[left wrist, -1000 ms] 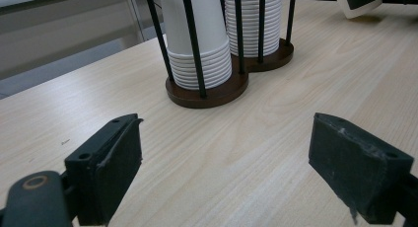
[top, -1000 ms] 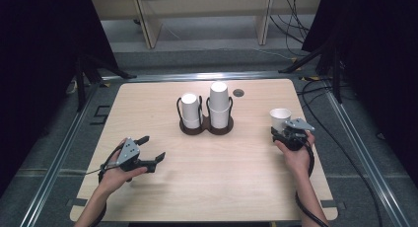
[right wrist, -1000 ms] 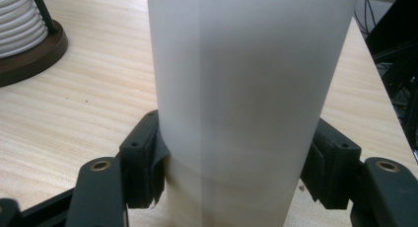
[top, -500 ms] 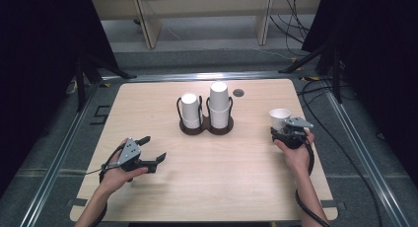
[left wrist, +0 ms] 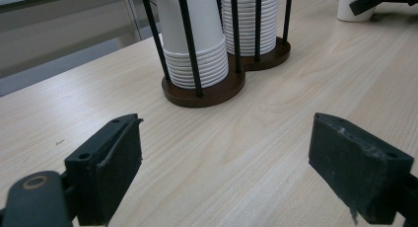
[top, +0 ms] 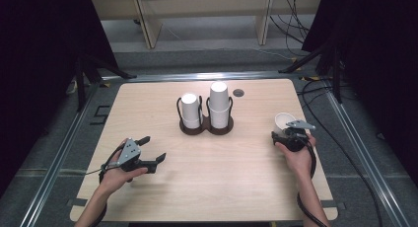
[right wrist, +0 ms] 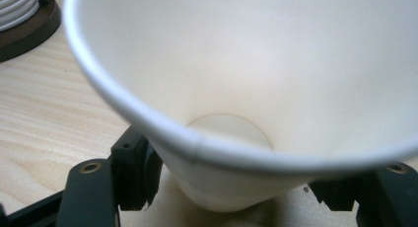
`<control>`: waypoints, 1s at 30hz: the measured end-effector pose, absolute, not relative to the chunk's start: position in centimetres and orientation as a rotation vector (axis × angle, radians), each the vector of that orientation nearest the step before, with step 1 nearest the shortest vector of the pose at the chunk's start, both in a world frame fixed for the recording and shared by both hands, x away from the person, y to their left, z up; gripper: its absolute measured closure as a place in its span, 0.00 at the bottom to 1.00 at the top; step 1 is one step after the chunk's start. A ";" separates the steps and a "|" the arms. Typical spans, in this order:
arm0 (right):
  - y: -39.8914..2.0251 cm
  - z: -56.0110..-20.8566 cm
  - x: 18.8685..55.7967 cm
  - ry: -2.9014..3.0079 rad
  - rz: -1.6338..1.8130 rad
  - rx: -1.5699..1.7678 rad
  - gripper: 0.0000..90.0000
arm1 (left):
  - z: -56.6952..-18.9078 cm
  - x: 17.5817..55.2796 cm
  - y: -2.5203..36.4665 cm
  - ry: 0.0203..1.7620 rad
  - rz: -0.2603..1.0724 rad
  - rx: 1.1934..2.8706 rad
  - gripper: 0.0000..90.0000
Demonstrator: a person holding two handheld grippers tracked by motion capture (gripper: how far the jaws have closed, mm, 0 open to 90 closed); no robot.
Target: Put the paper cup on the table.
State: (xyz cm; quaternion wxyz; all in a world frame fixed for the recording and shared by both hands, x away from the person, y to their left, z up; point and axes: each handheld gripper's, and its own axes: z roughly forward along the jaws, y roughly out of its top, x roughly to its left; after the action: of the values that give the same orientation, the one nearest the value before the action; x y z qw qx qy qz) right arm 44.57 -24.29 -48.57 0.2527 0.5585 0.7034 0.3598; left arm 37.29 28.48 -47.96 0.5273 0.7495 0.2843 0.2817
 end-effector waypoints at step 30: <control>-24.8 -48.3 41.3 1.919 0.961 1.508 0.17 | -48.5 37.2 28.8 0.704 0.679 1.799 0.13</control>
State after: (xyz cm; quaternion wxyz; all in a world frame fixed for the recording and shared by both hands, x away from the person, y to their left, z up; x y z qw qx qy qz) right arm 41.25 -24.75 -48.32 0.2565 0.5558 0.7071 0.3541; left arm 37.18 28.82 -48.48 0.5199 0.7505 0.2937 0.2832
